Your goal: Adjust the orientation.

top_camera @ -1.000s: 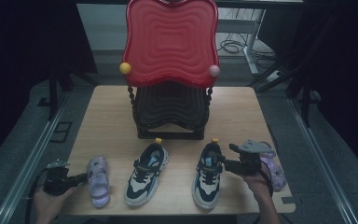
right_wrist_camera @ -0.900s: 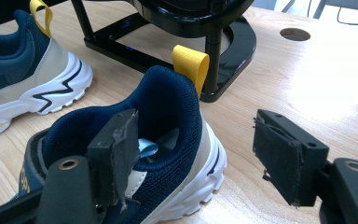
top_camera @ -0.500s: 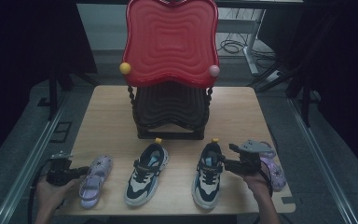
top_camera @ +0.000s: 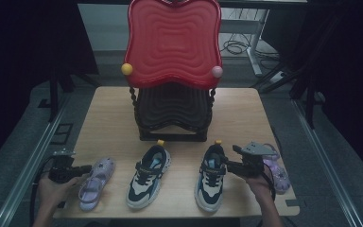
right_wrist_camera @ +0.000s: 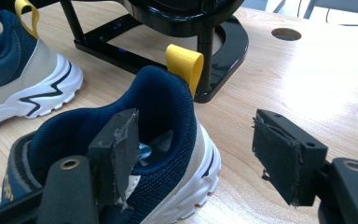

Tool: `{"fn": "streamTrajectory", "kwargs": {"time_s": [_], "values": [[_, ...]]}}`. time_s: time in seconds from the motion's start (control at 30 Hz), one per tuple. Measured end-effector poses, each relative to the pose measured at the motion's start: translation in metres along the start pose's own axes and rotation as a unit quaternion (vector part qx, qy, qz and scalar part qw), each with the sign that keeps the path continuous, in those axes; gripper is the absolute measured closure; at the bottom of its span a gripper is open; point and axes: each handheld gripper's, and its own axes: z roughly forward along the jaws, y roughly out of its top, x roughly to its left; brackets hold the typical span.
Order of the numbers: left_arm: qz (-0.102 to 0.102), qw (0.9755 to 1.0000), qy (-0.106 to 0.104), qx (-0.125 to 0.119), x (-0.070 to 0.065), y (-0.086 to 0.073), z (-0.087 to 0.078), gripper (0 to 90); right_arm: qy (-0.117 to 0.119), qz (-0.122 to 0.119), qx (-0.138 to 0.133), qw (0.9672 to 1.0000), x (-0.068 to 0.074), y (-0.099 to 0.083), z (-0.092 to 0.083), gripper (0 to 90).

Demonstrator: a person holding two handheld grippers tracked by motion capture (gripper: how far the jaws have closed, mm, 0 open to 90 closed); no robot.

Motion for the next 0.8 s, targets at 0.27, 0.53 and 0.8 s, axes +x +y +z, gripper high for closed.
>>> {"fn": "streamTrajectory", "kwargs": {"time_s": [0.27,0.53,0.8], "values": [[-0.005,0.9976,0.005,-0.069,-0.002,0.007,-0.036,89.3,-0.002,0.007,-0.001,1.0,-0.004,-0.001,-0.001,31.8],[0.028,0.9913,-0.021,-0.127,-0.05,0.024,-0.054,74.6,-0.001,0.008,0.002,1.0,-0.003,-0.002,0.0,31.8],[0.068,0.9899,-0.032,-0.12,-0.093,0.042,-0.044,53.1,-0.005,0.009,0.001,0.9999,-0.003,-0.002,-0.004,31.9]]}}
